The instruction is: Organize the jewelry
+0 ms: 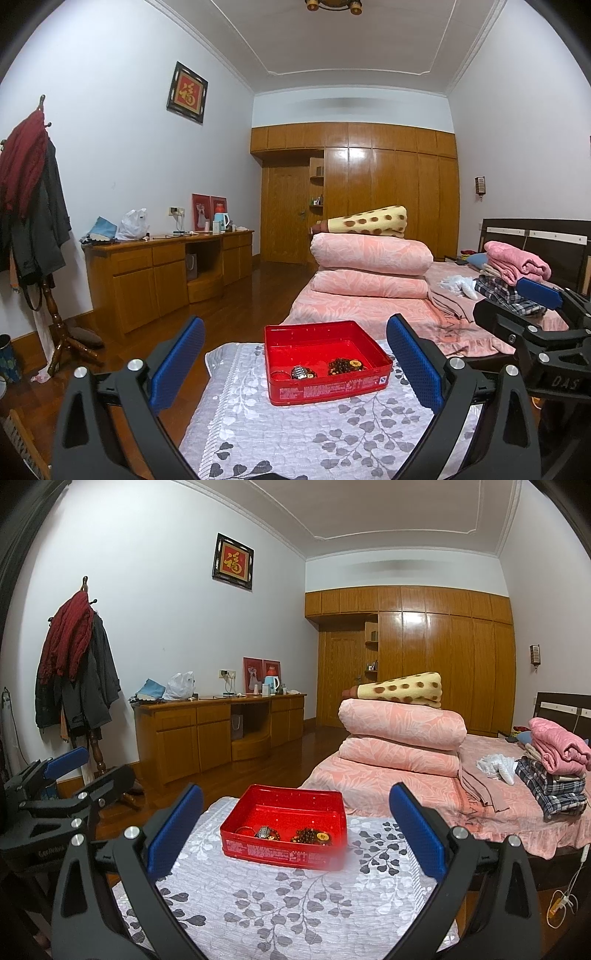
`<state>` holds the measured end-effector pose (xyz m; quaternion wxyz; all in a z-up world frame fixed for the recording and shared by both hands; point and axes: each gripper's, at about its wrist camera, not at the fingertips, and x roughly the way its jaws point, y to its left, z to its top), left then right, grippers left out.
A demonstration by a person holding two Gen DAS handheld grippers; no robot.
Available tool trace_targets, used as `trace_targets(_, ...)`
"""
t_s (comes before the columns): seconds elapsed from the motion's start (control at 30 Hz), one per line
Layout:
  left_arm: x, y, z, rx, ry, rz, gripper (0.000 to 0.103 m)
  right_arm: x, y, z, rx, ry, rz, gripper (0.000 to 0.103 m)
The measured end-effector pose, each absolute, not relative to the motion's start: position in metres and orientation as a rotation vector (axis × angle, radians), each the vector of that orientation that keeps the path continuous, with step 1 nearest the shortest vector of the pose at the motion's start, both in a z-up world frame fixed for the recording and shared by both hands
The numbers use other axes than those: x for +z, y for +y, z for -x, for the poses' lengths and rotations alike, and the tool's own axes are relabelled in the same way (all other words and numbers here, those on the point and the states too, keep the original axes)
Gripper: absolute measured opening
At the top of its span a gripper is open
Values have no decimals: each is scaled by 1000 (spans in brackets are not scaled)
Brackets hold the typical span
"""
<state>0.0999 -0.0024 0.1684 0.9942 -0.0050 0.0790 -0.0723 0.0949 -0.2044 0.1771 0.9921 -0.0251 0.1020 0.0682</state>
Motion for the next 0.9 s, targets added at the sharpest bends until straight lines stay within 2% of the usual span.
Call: trace_targets(0.9,166,1,-104,-144,162,9,97,177,-205,-95,137,205,52,98)
